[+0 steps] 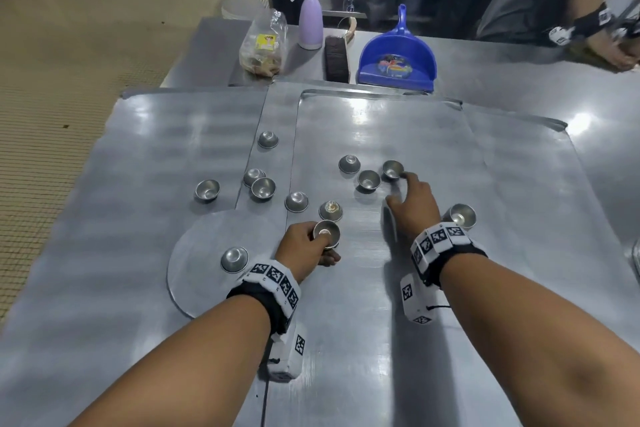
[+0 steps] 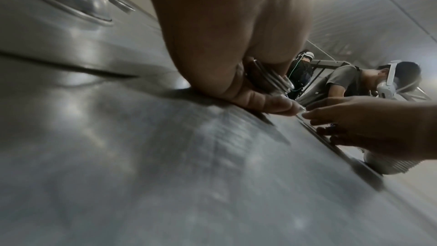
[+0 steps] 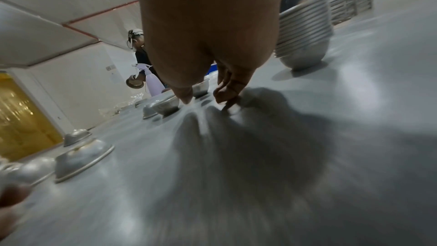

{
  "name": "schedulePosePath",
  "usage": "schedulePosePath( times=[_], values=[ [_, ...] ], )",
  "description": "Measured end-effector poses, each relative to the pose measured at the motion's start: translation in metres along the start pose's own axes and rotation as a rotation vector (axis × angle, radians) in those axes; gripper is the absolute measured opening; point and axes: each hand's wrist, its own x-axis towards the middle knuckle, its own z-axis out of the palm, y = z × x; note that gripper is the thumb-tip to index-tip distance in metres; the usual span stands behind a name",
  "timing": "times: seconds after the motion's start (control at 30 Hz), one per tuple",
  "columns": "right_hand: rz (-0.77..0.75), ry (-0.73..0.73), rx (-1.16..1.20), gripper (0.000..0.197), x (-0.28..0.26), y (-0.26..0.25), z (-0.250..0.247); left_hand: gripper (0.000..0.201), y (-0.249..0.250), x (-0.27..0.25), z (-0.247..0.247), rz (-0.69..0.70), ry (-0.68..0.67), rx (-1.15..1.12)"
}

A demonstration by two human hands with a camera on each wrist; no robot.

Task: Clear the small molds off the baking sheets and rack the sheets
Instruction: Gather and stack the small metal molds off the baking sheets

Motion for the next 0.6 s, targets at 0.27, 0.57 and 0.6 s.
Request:
schedulePosePath(
  times=[0.27,0.57,0.6],
  values=[
    [0.050,-0.063,-0.148,0.043,0.024,-0.004,-0.004,0.015,-0.002,0.000,0.001,0.011,0.000,-0.010],
    [-0.004,-0.041,-0.147,0.022,0.008,-0.006,-0.003,0.013,-0.001,0.000,0.001,-0.002,-0.001,-0.032],
    [-0.015,-0.038,-0.148,0.019,0.004,-0.007,-0.003,0.014,-0.001,-0.001,0.002,0.001,-0.001,-0.027]
  ],
)
